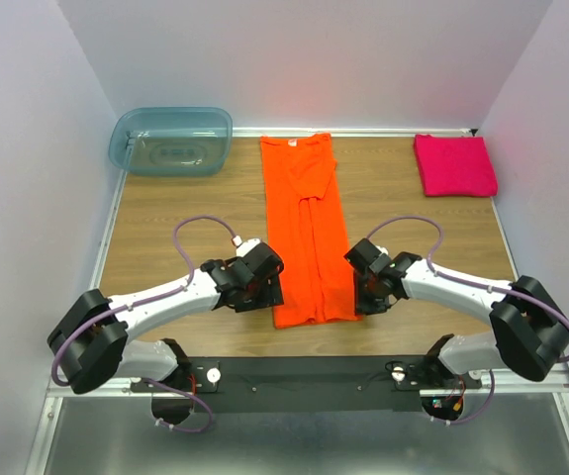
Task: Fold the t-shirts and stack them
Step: Fold the tshirt
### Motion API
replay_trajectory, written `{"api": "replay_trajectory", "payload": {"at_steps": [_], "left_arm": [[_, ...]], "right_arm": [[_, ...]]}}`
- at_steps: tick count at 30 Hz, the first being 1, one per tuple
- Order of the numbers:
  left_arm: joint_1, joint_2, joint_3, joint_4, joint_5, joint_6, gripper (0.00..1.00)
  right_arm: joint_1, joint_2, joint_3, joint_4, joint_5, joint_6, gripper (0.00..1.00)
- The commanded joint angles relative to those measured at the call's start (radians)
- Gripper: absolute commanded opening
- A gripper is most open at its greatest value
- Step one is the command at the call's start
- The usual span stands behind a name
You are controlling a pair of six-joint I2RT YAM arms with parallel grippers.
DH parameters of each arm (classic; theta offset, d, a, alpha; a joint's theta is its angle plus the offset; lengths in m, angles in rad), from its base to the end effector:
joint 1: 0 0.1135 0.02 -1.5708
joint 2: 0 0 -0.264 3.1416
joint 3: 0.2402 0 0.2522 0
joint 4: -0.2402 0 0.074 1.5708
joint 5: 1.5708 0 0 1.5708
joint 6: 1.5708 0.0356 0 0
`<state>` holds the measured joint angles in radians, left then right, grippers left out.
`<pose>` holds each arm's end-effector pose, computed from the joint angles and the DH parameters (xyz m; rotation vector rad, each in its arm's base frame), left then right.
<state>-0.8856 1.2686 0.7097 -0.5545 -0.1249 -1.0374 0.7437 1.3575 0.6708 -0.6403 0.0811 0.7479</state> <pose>0.1485 -0.1747 0.1884 -0.2482 2.7369 -0.4262 0.1624 0.1455 0.1564 0.0206 2.9038 0.1548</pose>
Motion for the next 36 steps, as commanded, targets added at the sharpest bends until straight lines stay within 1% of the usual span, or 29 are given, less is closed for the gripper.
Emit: {"api": "replay_trajectory", "payload": {"at_steps": [1,3,4,6,7,9,15,17,19,31,36], "left_arm": [[-0.012,0.02,-0.006,0.013,0.024,-0.007,0.77],[-0.013,0.028,-0.007,0.013,0.028,-0.006,0.77],[-0.016,0.038,-0.006,0.014,0.03,-0.009,0.77],[-0.022,0.054,-0.004,0.019,0.031,-0.009,0.77],[-0.026,0.063,-0.003,0.021,0.034,-0.009,0.77],[-0.032,0.089,0.0,0.018,0.037,-0.01,0.75],[-0.05,0.136,0.019,0.013,0.033,-0.012,0.66],[-0.058,0.146,0.031,0.008,0.024,-0.015,0.59],[-0.064,0.147,0.045,-0.013,0.021,-0.019,0.56],[-0.13,0.206,0.073,-0.044,0.022,-0.058,0.51],[-0.147,0.225,0.065,-0.045,0.018,-0.073,0.46]], "right_arm": [[0.0,0.087,-0.053,0.002,-0.046,-0.007,0.36],[0.0,0.104,-0.056,0.002,-0.052,-0.007,0.31],[0.0,0.121,-0.056,0.002,-0.056,-0.007,0.25],[0.0,0.137,-0.057,0.005,-0.058,-0.013,0.18],[0.0,0.147,-0.056,0.005,-0.055,-0.015,0.08],[0.0,0.15,-0.051,0.005,-0.046,-0.025,0.01],[0.0,0.153,-0.022,0.007,-0.058,-0.045,0.01],[0.002,0.153,-0.019,0.008,-0.058,-0.051,0.01],[0.0,0.15,-0.019,0.007,-0.057,-0.056,0.01],[0.0,0.147,-0.011,0.007,-0.072,-0.067,0.01],[0.002,0.143,-0.022,0.007,-0.069,-0.071,0.01]]}}
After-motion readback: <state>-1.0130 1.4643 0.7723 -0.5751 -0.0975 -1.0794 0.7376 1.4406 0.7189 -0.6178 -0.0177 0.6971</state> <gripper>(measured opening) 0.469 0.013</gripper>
